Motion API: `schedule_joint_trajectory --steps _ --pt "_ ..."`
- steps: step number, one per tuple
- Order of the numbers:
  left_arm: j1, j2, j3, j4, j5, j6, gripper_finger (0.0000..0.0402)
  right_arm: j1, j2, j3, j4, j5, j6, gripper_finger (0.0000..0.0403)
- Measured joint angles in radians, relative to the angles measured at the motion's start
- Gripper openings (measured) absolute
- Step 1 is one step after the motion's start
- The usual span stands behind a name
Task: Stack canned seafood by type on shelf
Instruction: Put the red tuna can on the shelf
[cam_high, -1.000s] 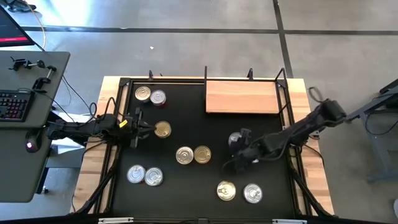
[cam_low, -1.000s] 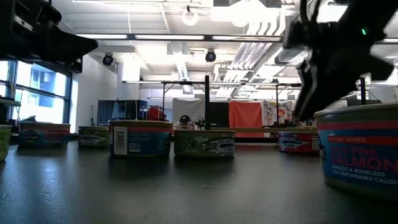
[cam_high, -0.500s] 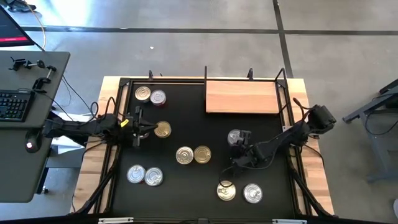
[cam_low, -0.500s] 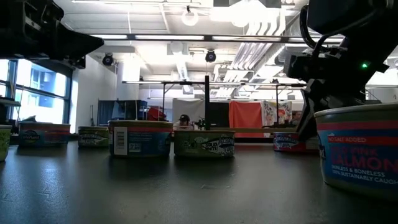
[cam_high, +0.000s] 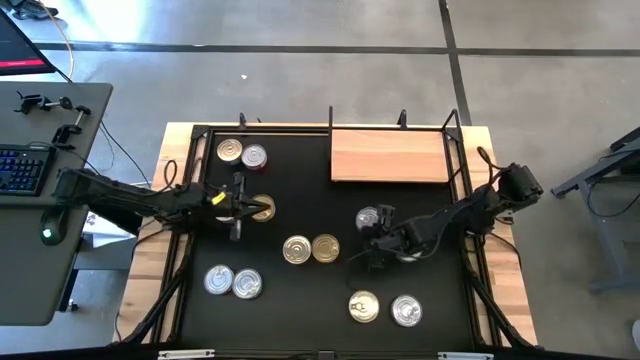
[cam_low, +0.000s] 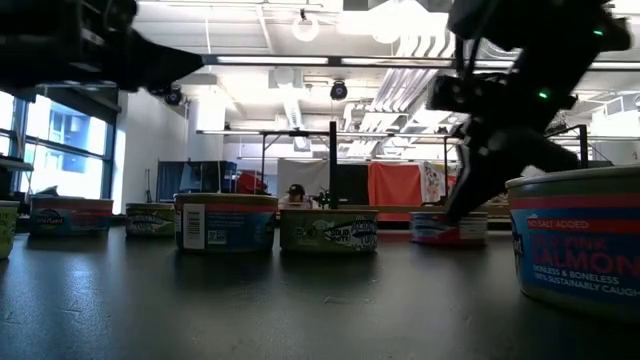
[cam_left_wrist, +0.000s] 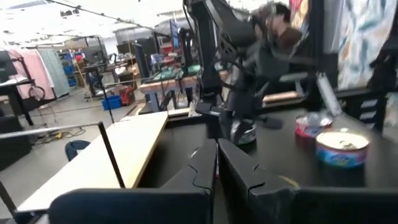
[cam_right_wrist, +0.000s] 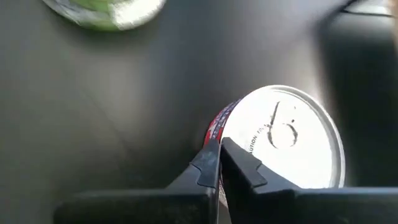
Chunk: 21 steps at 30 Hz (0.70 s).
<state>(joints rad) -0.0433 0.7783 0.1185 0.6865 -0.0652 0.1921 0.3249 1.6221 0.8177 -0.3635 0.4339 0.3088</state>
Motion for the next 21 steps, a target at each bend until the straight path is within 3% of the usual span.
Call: schedule_joint_trajectory --steps 5,13,18,21 --pt "0.0 0.217 0.125 -0.007 -0.008 0.094 0.0034 -0.093 0.0 0.0 0.102 -0.149 -0.089 0.0" --pt "0.019 0.556 0.315 -0.016 0.033 0.257 0.0094 -0.189 0.004 -0.001 0.262 -0.172 -0.158 0.0" --pt "0.062 0.697 0.442 -0.104 0.075 0.326 0.0118 -0.221 0.004 -0.001 0.317 -0.164 -0.14 0.0" --pt "0.079 0.77 0.507 -0.146 0.08 0.443 0.0128 -0.234 0.003 0.0 0.347 -0.162 -0.125 0.0"
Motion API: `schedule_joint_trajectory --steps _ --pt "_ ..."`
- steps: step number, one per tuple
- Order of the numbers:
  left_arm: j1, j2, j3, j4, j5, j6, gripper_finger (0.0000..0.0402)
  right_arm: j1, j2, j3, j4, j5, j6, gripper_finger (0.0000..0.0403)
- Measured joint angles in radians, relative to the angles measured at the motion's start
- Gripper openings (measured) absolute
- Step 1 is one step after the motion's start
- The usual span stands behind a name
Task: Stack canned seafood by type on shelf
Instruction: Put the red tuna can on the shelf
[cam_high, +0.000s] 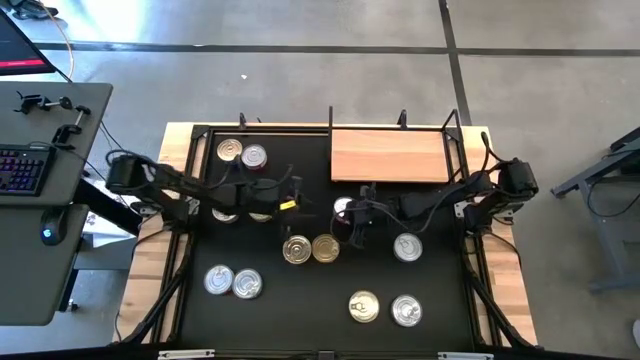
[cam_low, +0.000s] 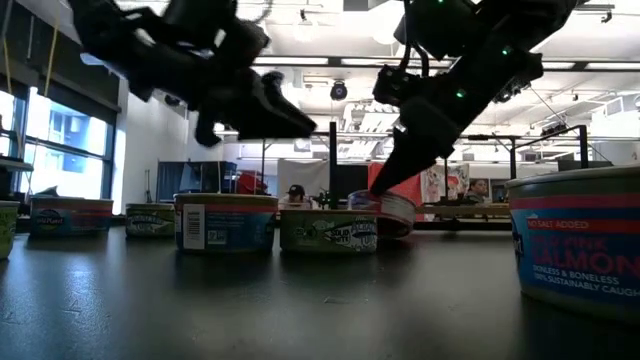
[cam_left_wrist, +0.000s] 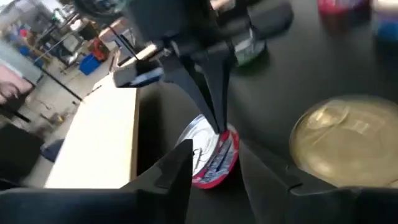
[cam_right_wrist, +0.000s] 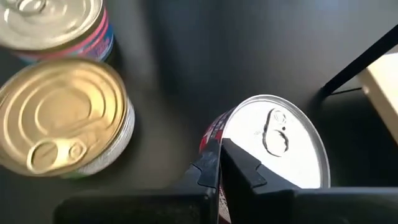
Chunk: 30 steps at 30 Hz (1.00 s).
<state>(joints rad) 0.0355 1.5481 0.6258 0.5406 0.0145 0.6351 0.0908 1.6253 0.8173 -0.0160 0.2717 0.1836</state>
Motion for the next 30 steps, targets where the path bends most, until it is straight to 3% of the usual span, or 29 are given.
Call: schedule_joint_trajectory --steps 5,8,18,24,30 --pt "0.006 0.109 0.063 -0.008 0.0 0.272 0.0151 -0.014 0.0 0.001 0.043 0.001 0.015 0.0" --pt "0.006 0.163 0.098 -0.007 -0.001 0.337 0.0171 -0.022 0.0 0.001 0.046 0.002 0.039 0.0" --pt "0.007 0.298 0.181 -0.004 -0.062 0.364 0.023 -0.037 -0.002 0.002 0.087 0.003 0.088 0.0" --pt "0.007 0.324 0.189 0.002 -0.178 0.328 0.0234 -0.044 -0.003 0.002 0.096 -0.002 0.089 0.0" --pt "0.008 0.324 0.189 0.001 -0.183 0.308 0.0224 -0.045 -0.003 0.002 0.104 -0.02 0.089 0.0"
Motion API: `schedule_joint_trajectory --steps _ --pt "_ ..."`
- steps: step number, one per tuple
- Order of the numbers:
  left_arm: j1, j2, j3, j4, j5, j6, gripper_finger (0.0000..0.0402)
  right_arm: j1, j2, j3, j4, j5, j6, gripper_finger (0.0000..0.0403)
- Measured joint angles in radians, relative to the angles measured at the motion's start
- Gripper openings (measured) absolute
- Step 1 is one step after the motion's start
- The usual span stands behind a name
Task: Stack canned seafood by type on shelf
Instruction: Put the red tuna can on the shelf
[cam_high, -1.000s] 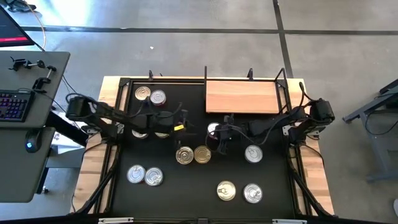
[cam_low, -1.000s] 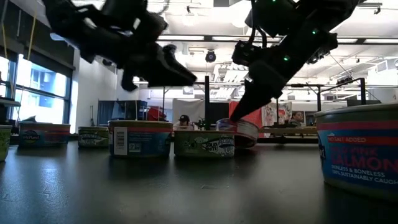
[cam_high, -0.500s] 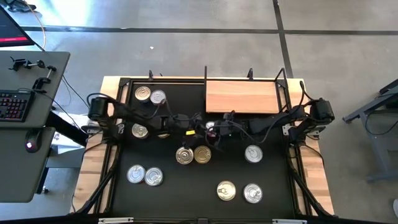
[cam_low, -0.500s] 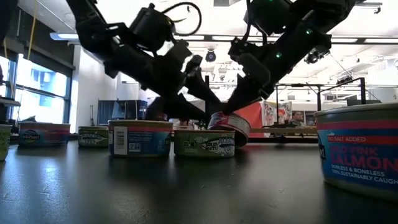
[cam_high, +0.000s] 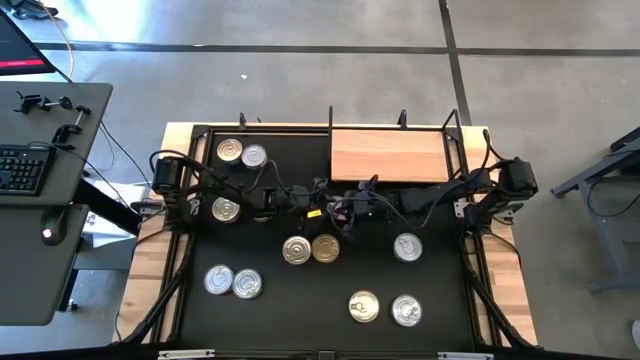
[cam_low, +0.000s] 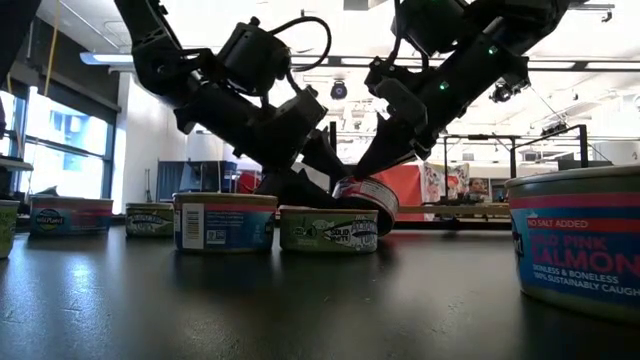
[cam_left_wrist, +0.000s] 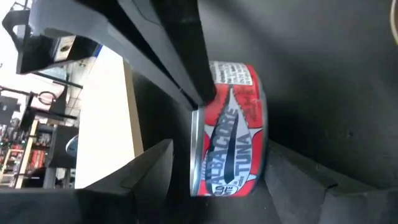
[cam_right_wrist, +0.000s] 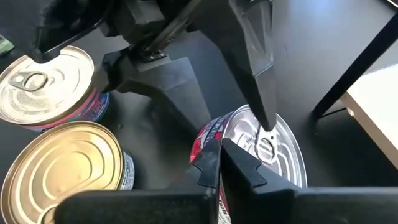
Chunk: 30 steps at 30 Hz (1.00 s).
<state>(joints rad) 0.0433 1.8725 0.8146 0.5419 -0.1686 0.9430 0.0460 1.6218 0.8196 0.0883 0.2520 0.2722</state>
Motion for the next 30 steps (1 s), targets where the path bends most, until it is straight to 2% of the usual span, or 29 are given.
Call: schedule_joint_trajectory --steps 12,16,20,25,28,30 --pt "0.001 0.0 0.0 -0.013 0.014 -0.077 0.0122 0.0 -0.001 0.0 0.002 -0.014 -0.074 0.0" --pt "-0.012 -0.002 0.001 -0.021 0.01 -0.144 0.0119 0.0 -0.028 0.004 -0.033 -0.026 -0.168 0.0011" --pt "-0.033 -0.021 0.01 -0.064 -0.017 -0.234 0.0119 0.001 -0.073 0.067 -0.17 -0.028 -0.24 0.0069" --pt "-0.046 -0.05 0.067 -0.194 -0.042 -0.407 0.0121 0.008 -0.058 0.196 -0.411 -0.059 -0.357 0.0186" --pt "-0.044 -0.055 0.102 -0.258 -0.044 -0.49 0.0122 0.018 -0.025 0.217 -0.437 -0.038 -0.388 0.0255" --pt "-0.043 -0.055 0.115 -0.285 -0.045 -0.506 0.0122 0.024 0.001 0.215 -0.439 0.008 -0.404 0.0286"
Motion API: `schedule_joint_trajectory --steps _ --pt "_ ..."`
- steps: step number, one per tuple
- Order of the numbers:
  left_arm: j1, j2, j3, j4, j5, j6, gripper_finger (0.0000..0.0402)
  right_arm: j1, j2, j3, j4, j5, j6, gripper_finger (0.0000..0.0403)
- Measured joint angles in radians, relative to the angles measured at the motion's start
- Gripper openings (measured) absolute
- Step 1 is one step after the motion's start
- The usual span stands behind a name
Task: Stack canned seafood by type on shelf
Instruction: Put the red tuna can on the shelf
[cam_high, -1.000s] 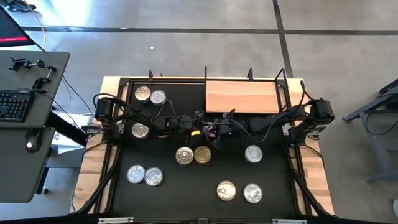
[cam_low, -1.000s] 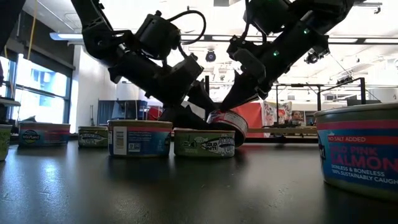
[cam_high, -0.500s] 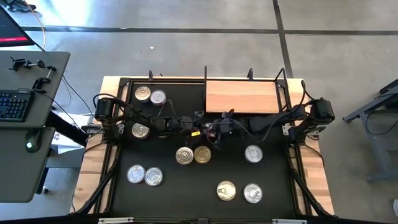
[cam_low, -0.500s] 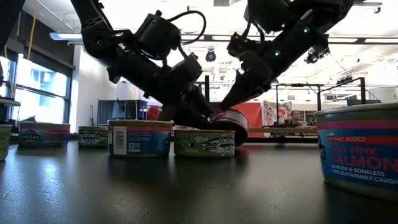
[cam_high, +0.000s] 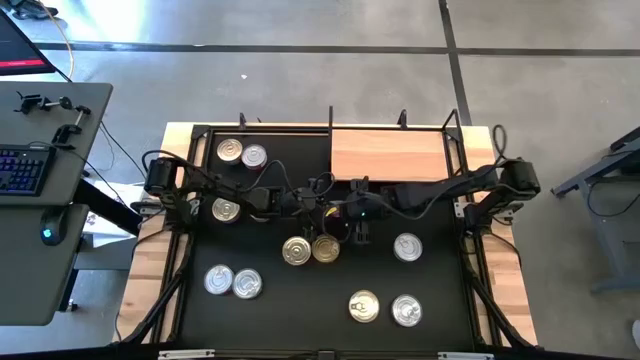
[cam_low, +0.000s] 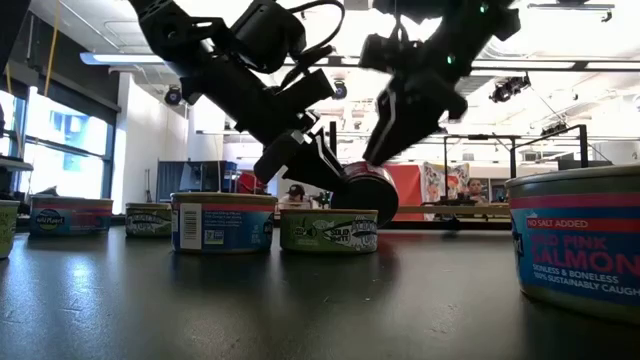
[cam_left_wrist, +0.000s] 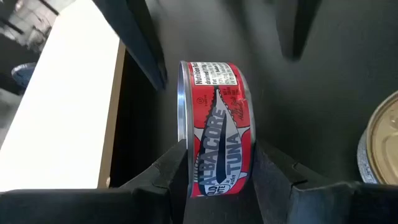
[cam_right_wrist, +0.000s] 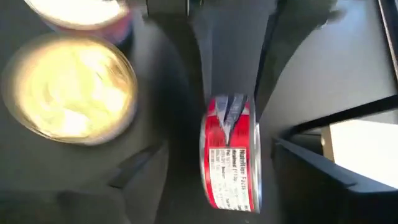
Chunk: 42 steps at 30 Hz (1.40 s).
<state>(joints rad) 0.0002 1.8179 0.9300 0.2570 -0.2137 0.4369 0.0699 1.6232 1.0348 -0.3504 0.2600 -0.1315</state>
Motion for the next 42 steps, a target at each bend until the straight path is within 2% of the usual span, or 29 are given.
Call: schedule_joint_trajectory --steps 5,9,13,18,21,24,30,33,37,42 --pt "-0.001 0.0 0.003 -0.007 0.001 -0.028 0.0123 -0.001 0.05 0.0 0.031 0.047 0.0 0.0303" --pt "-0.001 0.0 0.002 -0.008 0.001 -0.036 0.0124 0.0 0.075 0.0 0.029 0.064 0.029 0.028" --pt "-0.004 0.0 0.002 -0.006 0.001 -0.035 0.0125 -0.001 0.09 0.0 0.027 0.072 0.045 0.0222" --pt "-0.003 0.0 0.002 -0.003 0.002 -0.034 0.0148 0.0 0.09 -0.002 0.021 0.07 0.056 0.0119" --pt "-0.004 -0.011 0.002 -0.017 -0.022 -0.041 0.0172 0.007 0.08 0.0 -0.017 0.069 0.088 0.0117" --pt "-0.004 -0.045 0.002 -0.086 -0.072 -0.05 0.0192 0.014 0.045 -0.005 -0.133 0.103 0.135 0.0117" --pt "-0.011 -0.155 0.001 -0.301 -0.135 -0.145 0.0202 0.015 -0.083 -0.003 -0.26 0.258 0.18 0.0117" --pt "-0.018 -0.22 0.0 -0.407 -0.136 -0.201 0.0203 -0.015 -0.116 -0.003 -0.253 0.32 0.099 0.0117" --pt "-0.029 -0.305 -0.005 -0.511 -0.139 -0.228 0.0201 -0.097 -0.093 -0.001 -0.18 0.328 -0.092 0.0117" --pt "-0.034 -0.414 -0.093 -0.497 -0.156 -0.25 0.0199 -0.22 0.002 -0.002 -0.009 0.327 -0.295 0.0117"
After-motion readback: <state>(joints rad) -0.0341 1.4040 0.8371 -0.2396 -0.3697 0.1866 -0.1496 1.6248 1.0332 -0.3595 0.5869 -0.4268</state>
